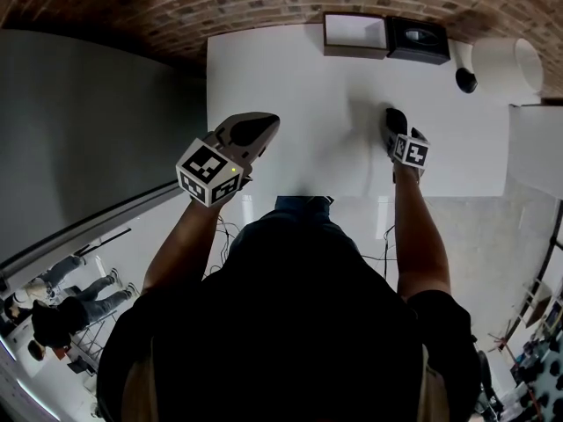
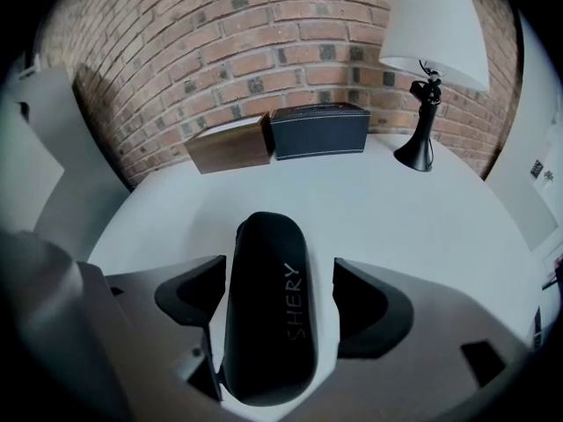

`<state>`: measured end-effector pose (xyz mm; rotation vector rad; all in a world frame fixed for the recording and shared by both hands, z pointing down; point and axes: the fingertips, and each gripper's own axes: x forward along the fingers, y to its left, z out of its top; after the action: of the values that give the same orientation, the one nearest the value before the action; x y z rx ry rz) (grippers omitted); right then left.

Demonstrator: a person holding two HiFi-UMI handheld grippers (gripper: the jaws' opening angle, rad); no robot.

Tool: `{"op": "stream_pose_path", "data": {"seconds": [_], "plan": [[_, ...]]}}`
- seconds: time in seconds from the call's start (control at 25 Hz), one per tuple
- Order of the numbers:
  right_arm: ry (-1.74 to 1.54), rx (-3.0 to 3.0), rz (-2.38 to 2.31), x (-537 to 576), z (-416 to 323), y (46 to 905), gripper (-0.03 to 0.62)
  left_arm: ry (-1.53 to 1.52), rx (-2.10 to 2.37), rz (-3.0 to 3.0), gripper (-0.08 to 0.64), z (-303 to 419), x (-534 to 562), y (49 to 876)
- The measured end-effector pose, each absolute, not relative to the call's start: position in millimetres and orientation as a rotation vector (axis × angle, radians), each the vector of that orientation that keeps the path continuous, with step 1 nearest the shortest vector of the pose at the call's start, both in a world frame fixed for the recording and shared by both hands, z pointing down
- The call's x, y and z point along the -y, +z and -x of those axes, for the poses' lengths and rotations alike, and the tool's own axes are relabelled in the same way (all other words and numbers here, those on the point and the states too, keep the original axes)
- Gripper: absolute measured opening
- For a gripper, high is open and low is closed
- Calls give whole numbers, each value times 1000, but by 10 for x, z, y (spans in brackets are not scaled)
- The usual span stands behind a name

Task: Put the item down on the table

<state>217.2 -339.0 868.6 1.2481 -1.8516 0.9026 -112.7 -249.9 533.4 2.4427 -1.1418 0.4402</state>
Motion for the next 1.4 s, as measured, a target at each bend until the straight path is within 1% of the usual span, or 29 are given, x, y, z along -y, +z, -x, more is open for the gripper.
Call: {"op": "stream_pose_path", "data": {"seconds": [0.52,0.88,1.4], "plan": [[884,1921,-1316,3408,-2253,8090,387,403,1117,-2529,15,1023,2547,5018],[803,1959,-1328,3211,-2308,7629,376,370,1086,-2618,15,900,2511,4690],[656,2018,-1320,2808,-2302,6922,336,328,1037,-2692,15,820,2314,4414]]}}
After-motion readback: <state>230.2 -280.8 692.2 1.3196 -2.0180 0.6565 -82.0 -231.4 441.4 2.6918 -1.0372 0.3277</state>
